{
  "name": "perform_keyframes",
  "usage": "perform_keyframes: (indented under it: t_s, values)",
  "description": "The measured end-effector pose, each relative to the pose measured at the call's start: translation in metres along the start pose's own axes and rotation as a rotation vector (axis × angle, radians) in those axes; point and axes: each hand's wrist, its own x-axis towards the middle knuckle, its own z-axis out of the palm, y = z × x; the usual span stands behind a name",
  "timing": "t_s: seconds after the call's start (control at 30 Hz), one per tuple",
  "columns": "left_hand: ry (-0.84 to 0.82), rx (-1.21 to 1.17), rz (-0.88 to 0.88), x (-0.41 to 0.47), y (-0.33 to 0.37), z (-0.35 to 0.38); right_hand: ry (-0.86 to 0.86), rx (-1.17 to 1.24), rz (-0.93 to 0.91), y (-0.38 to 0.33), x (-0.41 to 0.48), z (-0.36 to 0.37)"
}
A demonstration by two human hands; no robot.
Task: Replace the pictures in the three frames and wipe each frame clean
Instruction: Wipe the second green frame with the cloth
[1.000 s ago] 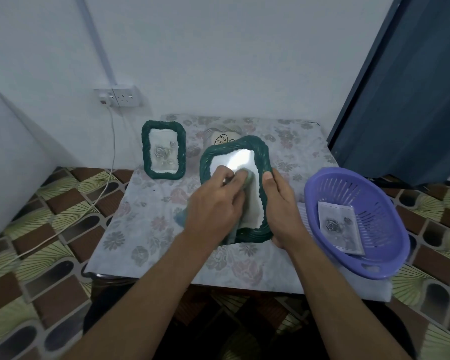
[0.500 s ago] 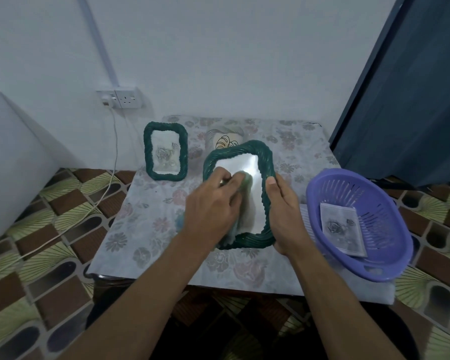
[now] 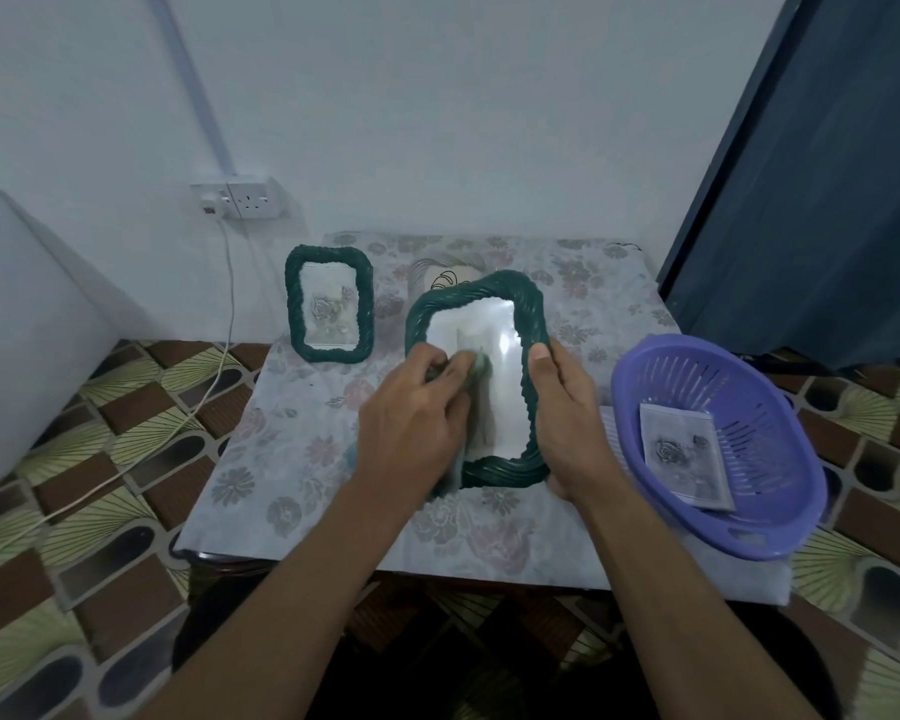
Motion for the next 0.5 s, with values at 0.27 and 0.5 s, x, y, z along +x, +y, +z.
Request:
perform_keyframes:
  t_s: [0.27, 0.5]
  values:
    - [0.002, 0.011, -0.012, 0.026, 0.001, -0.010, -0.033, -0.005, -0.027, -0.011, -0.002, 0.005]
    - [-0.041, -0.010, 0.065, -0.007, 0.001, -0.002, 0.019, -0.004, 0.019, -0.013, 0.005, -0.006]
